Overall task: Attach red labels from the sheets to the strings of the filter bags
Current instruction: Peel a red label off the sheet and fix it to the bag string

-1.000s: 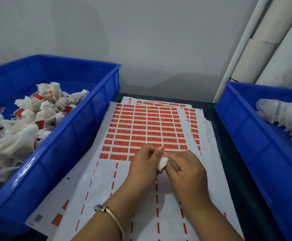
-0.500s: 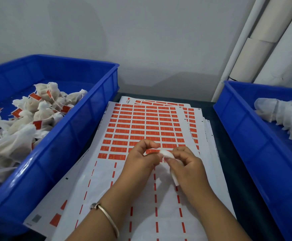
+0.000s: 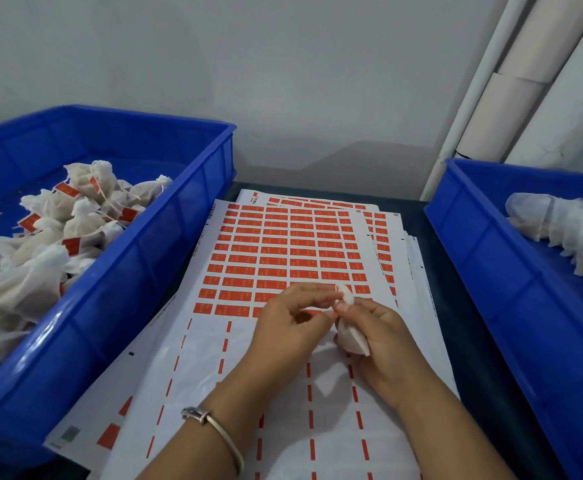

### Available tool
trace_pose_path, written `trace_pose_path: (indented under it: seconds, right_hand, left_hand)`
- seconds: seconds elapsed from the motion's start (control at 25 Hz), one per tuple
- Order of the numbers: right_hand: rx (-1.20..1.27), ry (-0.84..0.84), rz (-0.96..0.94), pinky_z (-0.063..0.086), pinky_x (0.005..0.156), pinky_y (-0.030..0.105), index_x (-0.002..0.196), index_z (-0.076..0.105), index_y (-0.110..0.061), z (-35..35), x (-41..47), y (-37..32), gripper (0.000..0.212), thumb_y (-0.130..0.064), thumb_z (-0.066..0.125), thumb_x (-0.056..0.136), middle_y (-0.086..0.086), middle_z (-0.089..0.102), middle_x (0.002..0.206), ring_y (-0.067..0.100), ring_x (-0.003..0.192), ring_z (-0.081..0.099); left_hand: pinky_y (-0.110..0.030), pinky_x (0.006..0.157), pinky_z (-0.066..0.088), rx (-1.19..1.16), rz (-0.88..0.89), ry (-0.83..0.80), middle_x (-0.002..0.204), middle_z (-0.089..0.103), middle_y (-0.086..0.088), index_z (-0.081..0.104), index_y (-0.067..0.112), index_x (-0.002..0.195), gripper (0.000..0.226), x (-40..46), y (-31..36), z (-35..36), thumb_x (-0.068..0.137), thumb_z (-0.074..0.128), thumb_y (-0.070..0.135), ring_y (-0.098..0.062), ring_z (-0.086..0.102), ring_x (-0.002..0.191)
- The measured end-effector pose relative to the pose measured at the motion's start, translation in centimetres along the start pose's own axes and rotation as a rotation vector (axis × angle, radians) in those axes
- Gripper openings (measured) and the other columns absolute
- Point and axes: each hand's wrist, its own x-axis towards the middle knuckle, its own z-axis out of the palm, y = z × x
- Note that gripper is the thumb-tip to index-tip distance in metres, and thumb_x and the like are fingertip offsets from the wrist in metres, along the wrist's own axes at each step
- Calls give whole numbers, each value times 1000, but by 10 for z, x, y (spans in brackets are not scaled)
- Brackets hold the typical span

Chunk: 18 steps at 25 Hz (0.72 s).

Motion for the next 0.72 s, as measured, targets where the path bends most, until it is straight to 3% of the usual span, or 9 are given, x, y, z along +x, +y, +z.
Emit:
trace_pose_path:
  seconds: [0.2, 0.28, 0.4, 0.48, 0.56, 0.64, 0.72]
  right_hand:
    - [-23, -10, -50, 53, 85, 34, 82, 76, -39, 0, 0, 3, 14, -39, 66, 72, -16, 72, 94, 20, 101, 63]
    - [-31, -5, -70, 53, 87, 34, 80, 74, -43, 0, 0, 2, 16, -42, 65, 67, -18, 72, 93, 19, 101, 63]
    - [-55, 10, -103, 52, 83, 30, 74, 72, -50, -2, 1, 2, 20, -33, 64, 81, -21, 71, 86, 18, 98, 64]
    - [-84, 29, -107, 52, 82, 29, 75, 74, -45, -5, 4, 5, 22, -28, 65, 85, -22, 71, 85, 17, 96, 64]
    - [-151, 46, -100, 53, 75, 23, 83, 73, -32, -6, 6, 6, 8, -26, 68, 84, -24, 70, 86, 15, 94, 64]
    - [-205, 23, -86, 53, 70, 20, 96, 65, -29, -9, 7, 6, 16, -19, 70, 84, -22, 69, 90, 15, 95, 64]
    - [-225, -52, -51, 53, 80, 26, 103, 60, -29, -10, 6, 5, 27, -10, 67, 85, -19, 67, 100, 16, 103, 61]
  left_hand:
    - [-2, 65, 43, 190, 47, 101, 84, 60, 22, 61, 42, 71, 16, 6, -1, -4, 81, 67, 30, 9, 54, 84]
    - [-6, 64, 43, 284, 51, 68, 83, 57, 21, 57, 39, 70, 15, 8, -3, -6, 82, 64, 35, 2, 54, 82]
    - [-4, 66, 37, 531, 94, -93, 82, 47, 26, 46, 40, 72, 19, 9, -6, -6, 86, 59, 39, 2, 49, 79]
    - [1, 62, 34, 636, 117, -108, 78, 41, 28, 43, 41, 76, 21, 10, -7, -7, 89, 58, 34, 4, 46, 75]
    - [-2, 58, 32, 664, 104, 2, 77, 40, 28, 45, 40, 80, 18, 13, -8, -11, 89, 58, 31, 3, 47, 72]
    - [-3, 61, 28, 664, 91, 153, 80, 42, 26, 48, 38, 84, 14, 14, -7, -17, 88, 59, 31, 2, 47, 71]
    - [-4, 65, 27, 665, 91, 266, 85, 46, 22, 51, 36, 88, 11, 14, -6, -23, 87, 60, 29, 1, 46, 72]
